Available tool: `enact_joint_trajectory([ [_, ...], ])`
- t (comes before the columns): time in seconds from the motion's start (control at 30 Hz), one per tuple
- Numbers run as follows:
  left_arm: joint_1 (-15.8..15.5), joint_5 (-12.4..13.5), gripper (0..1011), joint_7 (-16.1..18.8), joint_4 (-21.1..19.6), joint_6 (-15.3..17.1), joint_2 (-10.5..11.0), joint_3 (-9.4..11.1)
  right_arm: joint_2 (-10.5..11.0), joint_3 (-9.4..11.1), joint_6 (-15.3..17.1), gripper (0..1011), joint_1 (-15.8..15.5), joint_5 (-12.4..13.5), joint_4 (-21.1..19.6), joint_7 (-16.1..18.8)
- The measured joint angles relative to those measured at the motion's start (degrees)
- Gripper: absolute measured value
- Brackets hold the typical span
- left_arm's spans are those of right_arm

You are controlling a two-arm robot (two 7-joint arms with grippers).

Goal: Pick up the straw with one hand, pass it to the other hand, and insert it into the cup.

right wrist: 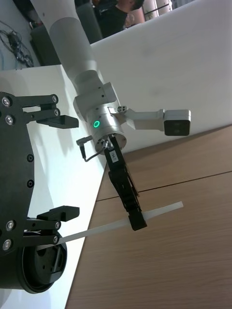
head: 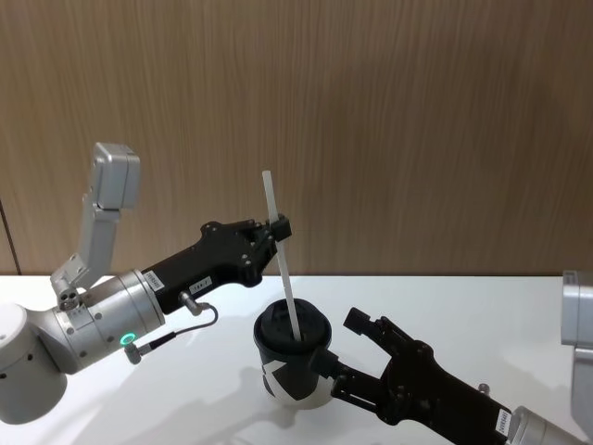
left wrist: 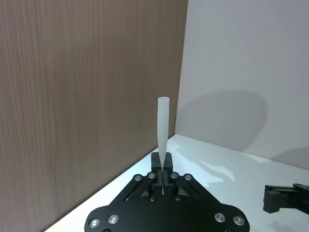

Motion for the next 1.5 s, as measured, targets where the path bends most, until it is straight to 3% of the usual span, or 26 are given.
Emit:
enact_joint_trajectory([
  [1.07,0.3,0.0,8,0.0,2.7,0.2,-1.5,0.3,0.0,0.0,0.0,1001,0.0,0.0,0.0,0.0],
  [1.33,0.4,0.2,167,0.5,3.1,0.7,-1.7,0.4,0.0,0.0,0.0,1001,0.0,0.0,0.0,0.0],
  [1.5,0.5,0.3,328,0.8,3.3,0.9,-1.8,0.3,0.0,0.0,0.0,1001,0.0,0.0,0.0,0.0],
])
